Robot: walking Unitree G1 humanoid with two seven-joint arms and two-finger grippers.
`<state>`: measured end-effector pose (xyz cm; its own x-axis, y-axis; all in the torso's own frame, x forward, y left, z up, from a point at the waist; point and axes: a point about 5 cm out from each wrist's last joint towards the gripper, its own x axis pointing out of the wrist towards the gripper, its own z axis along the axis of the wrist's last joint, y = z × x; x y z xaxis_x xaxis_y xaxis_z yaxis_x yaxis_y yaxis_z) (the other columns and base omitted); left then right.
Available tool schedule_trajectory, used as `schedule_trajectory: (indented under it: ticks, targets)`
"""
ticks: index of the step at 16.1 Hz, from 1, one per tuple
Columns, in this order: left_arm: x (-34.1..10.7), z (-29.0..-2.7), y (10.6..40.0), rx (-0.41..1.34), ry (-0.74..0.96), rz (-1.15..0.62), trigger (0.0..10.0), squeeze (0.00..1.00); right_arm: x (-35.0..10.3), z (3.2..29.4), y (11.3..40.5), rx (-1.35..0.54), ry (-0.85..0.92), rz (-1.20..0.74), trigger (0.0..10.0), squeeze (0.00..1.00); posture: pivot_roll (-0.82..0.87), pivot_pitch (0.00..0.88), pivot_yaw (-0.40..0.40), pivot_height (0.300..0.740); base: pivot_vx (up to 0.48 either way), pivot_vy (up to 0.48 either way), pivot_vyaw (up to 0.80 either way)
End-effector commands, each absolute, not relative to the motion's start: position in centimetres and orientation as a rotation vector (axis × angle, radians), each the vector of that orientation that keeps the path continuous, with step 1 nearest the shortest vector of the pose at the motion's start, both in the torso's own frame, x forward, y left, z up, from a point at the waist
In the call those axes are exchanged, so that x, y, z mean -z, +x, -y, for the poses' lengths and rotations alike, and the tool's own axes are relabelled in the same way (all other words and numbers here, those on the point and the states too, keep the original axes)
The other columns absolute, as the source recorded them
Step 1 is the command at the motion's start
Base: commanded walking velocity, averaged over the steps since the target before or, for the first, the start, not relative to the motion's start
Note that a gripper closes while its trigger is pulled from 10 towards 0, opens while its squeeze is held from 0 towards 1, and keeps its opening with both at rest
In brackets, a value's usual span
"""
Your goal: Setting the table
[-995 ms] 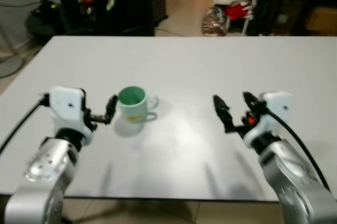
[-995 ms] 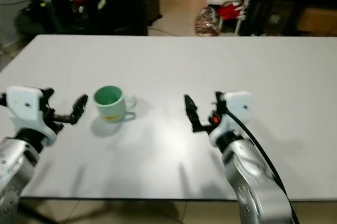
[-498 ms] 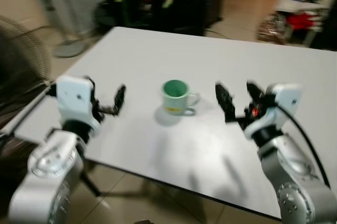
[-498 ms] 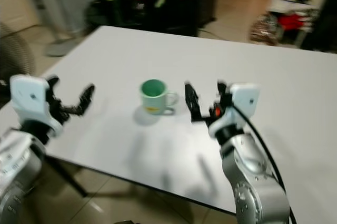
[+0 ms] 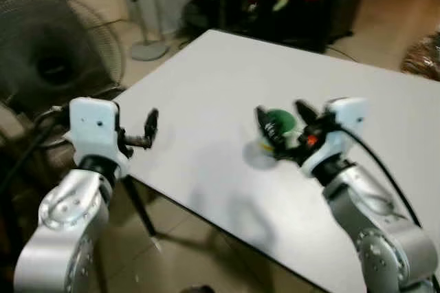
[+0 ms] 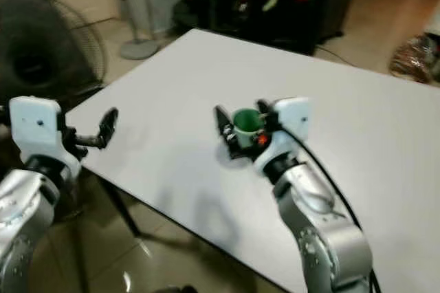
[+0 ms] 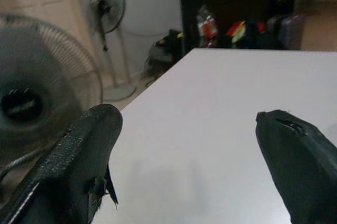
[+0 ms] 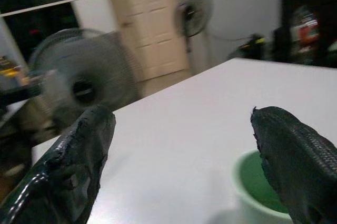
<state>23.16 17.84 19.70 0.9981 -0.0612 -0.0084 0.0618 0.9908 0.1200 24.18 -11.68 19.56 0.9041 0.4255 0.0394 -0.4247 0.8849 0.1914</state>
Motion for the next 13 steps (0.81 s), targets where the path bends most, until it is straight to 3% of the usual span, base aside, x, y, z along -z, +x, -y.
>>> schedule_trajectory:
  ticks: [1, 5, 9, 11, 13]
  targets:
    - [-19.5, -17.8, 22.8, 0.048, 0.125, -0.017, 10.0, 0.00, -19.3, 11.5, 24.0, -0.465, 0.207, -0.031, 10.0, 1.00, -0.07, 0.000, 0.037, 0.740, 0.000, 0.000, 0.80]
    - [-19.1, -17.6, 22.3, 0.028, 0.149, -0.035, 10.0, 0.00, -18.9, 11.2, 23.8, -0.504, 0.205, -0.047, 10.0, 1.00, -0.06, 0.000, 0.024, 0.740, 0.000, -0.277, 0.80]
    - [-18.7, -17.4, 22.0, 0.033, 0.109, -0.067, 10.0, 0.00, -18.7, 11.0, 23.6, -0.515, 0.210, -0.056, 10.0, 1.00, -0.06, 0.000, 0.018, 0.740, 0.000, 0.360, 0.80]
    - [-19.0, -17.5, 22.0, 0.016, 0.208, -0.048, 10.0, 0.00, -18.7, 10.9, 23.6, -0.518, 0.212, -0.055, 10.0, 1.00, -0.06, 0.000, 0.017, 0.740, 0.000, -0.240, 0.80]
    - [-18.4, -17.4, 22.1, 0.021, 0.046, -0.104, 10.0, 0.00, -18.7, 10.9, 23.6, -0.516, 0.214, -0.052, 10.0, 1.00, -0.05, 0.000, 0.016, 0.740, 0.000, -0.156, 0.80]
